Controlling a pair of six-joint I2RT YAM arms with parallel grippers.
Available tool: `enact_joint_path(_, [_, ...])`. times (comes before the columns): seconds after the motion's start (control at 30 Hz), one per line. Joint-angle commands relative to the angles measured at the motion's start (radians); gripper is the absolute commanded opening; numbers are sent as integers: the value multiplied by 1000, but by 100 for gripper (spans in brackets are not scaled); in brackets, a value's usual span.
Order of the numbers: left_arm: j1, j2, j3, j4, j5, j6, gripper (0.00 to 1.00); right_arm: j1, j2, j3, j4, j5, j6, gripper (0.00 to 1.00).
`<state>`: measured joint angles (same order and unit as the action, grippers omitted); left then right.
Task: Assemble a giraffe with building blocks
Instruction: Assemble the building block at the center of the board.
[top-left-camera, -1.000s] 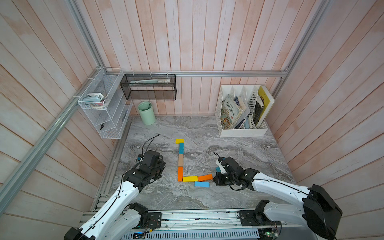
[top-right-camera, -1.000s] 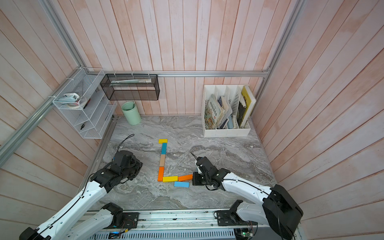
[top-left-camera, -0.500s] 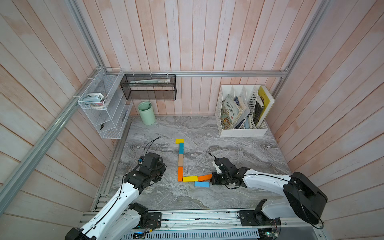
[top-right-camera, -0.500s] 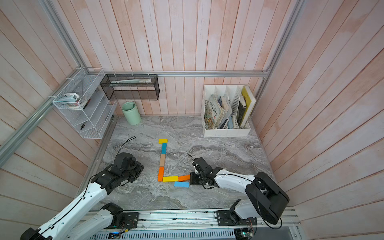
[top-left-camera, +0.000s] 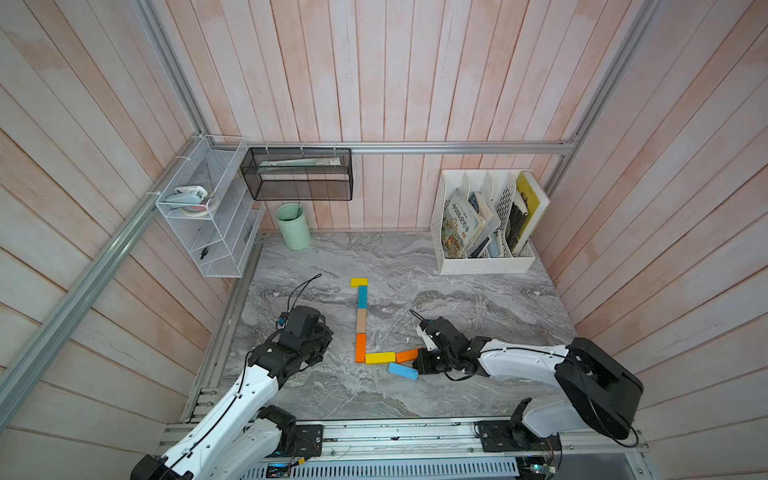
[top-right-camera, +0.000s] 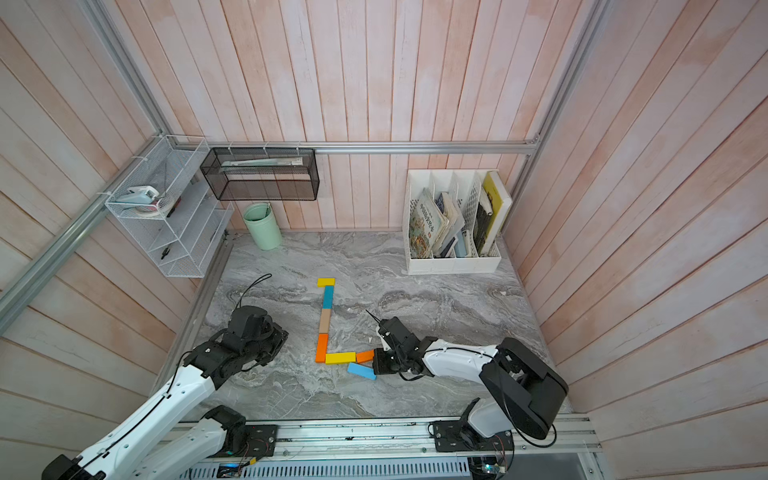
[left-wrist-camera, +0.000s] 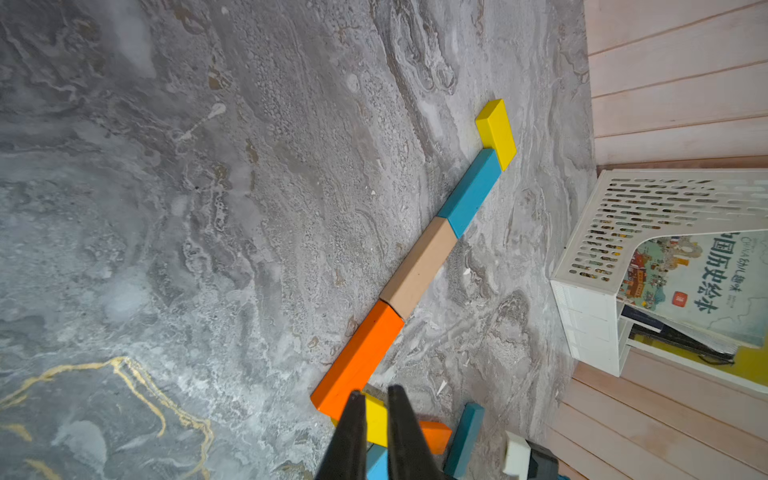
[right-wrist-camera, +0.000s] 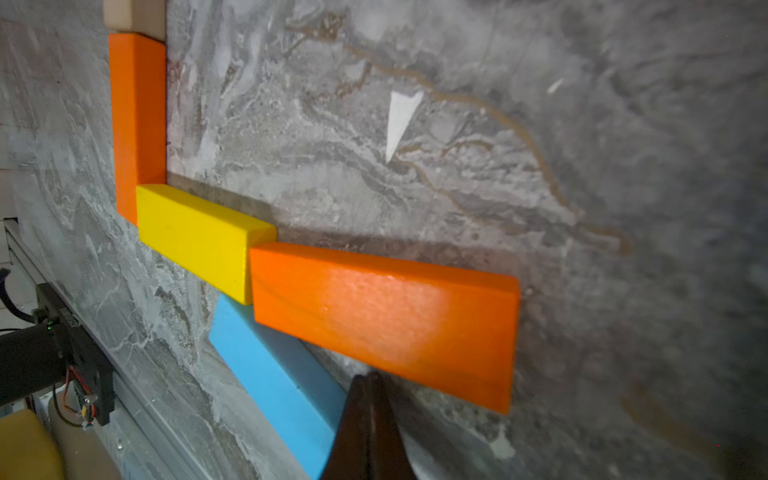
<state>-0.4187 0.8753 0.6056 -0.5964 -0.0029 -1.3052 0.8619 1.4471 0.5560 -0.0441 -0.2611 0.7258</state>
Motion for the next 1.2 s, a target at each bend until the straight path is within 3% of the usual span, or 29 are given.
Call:
enact_joint_path(0.0, [5,-6,-11,9,7,10,15,30,16,19,8,-4,6,0])
enact_joint_path(0.77, [7,-47,-26,-6,7,20,15,171,125,110,17,6,57,0])
enact_joint_path(1.17, [6,-81,-36,-16,18,21,15,204,21,50,-40,65,111,0])
